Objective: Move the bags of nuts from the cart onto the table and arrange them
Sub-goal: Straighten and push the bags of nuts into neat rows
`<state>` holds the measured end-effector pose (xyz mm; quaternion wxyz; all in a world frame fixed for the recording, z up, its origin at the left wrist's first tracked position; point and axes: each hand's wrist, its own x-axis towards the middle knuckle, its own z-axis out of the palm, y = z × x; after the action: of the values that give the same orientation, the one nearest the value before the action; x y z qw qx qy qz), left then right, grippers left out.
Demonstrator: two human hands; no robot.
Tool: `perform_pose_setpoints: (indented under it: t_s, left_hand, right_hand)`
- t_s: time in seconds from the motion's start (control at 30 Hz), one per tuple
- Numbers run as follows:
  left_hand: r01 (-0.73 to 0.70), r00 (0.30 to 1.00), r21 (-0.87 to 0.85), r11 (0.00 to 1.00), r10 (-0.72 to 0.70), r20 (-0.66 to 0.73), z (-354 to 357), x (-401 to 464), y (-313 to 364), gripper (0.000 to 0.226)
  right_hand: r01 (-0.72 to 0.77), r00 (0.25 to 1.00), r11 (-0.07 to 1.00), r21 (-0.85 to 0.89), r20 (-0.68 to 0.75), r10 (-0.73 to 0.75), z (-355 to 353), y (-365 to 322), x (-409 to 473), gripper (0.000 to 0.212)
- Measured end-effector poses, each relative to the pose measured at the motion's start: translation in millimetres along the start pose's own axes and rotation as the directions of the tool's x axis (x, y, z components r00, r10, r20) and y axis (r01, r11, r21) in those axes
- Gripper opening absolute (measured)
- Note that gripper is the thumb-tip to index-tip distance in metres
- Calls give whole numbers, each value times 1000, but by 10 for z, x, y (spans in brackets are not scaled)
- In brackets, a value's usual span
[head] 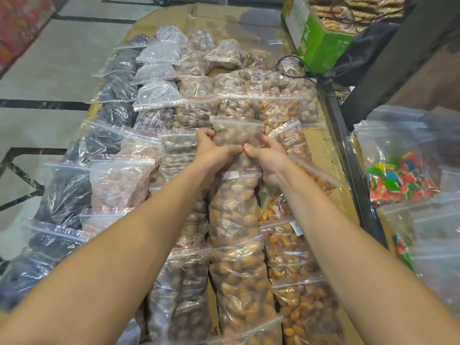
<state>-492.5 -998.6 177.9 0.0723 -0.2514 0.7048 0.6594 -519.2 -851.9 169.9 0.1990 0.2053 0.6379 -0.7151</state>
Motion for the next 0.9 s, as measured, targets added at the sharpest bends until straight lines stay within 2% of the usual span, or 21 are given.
perform_pose_setpoints:
  t_s: [0.07,0.13,0.23,0.33,0.4,0.47,0.53,0.6,0.67,0.77,0.8,0.9]
  left_hand:
    - [1,1000,2,1000,-1,16,-16,9,42,72]
    - [-1,1000,28,1000,1,-18,-32,37,39,69]
    - [3,998,65,998,1,-64,-12,35,21,65]
    - [-86,994,219,972,98,-42,18,-12,22,79]
    - [-222,970,420,880,242,7,16,-107,7,85]
    - [-381,912,627,679,388,133,2,-214,-40,74]
    - [-464,878,720,516,376,297,-33,-264,-111,68]
    - [-482,875,770,418,278,397,-84,-239,-175,67]
    - [-474,880,806,355,213,424,-109,-190,-178,68]
    - [-434,901,858,273,146,409,-86,-147,-111,75]
    - [-428,904,864,266,139,405,-75,-155,-86,78]
    - [-452,890,855,253,185,416,-25,-168,-60,76]
  right_hand:
    - [-55,996,998,17,77,54,-20,-84,-31,48]
    - [-43,998,998,-48,40,45,-26,-103,-23,52]
    - [27,997,985,-172,-67,-39,14,-48,31,62]
    - [103,978,919,-381,-129,-163,47,9,68,66]
    - [161,957,833,-529,-122,-263,54,10,27,65]
    - [193,939,753,-629,-105,-328,49,19,-17,67]
    - [256,917,703,-664,-63,-393,47,23,-103,72]
    - [310,907,644,-700,16,-420,40,42,-187,67]
    - [278,930,609,-743,48,-365,0,69,-203,59]
    - [153,971,710,-687,-30,-238,-19,5,-213,63]
    - [155,973,705,-692,-17,-230,-8,-15,-227,64]
    - [249,955,547,-800,108,-277,12,16,-267,70]
